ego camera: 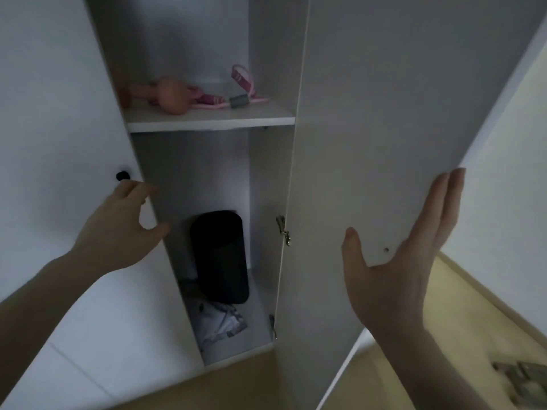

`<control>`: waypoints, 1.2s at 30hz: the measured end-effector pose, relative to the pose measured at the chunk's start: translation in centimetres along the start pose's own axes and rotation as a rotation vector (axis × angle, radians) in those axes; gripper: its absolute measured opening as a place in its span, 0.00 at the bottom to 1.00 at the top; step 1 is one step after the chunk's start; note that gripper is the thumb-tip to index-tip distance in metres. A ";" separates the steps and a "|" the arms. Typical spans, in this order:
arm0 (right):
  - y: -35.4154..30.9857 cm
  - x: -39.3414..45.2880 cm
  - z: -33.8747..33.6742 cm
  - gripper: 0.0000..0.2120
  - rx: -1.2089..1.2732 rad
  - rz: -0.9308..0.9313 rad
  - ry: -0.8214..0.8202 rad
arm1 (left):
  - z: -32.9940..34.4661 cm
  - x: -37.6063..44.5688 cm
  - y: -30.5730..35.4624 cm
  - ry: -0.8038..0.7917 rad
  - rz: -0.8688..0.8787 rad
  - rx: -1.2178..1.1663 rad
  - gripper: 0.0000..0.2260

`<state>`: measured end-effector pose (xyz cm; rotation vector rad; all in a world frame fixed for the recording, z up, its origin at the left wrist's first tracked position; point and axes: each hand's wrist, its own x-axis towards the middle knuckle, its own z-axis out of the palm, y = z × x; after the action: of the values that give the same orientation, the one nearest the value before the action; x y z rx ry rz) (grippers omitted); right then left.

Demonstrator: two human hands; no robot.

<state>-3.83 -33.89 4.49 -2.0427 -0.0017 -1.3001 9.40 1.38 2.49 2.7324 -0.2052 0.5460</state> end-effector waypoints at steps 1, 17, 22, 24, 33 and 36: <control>-0.7 -0.2 0.5 0.47 0.013 -0.065 -0.011 | -0.3 0.2 -0.5 0.007 -0.010 -0.009 0.29; -6.2 -2.1 14.8 0.31 0.122 -0.105 -0.916 | -1.0 7.2 -5.0 -0.187 -0.204 0.123 0.39; -5.9 -2.1 15.9 0.29 0.124 -0.132 -0.966 | -0.2 8.7 -5.5 -0.206 -0.294 0.200 0.29; -5.4 -2.0 15.9 0.28 0.128 -0.130 -0.979 | 0.1 9.0 -5.6 -0.236 -0.283 0.168 0.27; -1.8 -2.6 16.6 0.28 0.157 -0.066 -1.075 | 2.6 4.0 -6.1 0.126 -0.279 -0.088 0.19; -0.8 -3.7 17.6 0.29 0.185 -0.061 -1.112 | 2.4 0.2 -5.1 0.242 -0.287 -0.128 0.17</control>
<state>8.05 -22.17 -2.38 -2.3310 -0.6554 -0.0481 11.47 5.25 -1.12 2.4849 0.2027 0.7428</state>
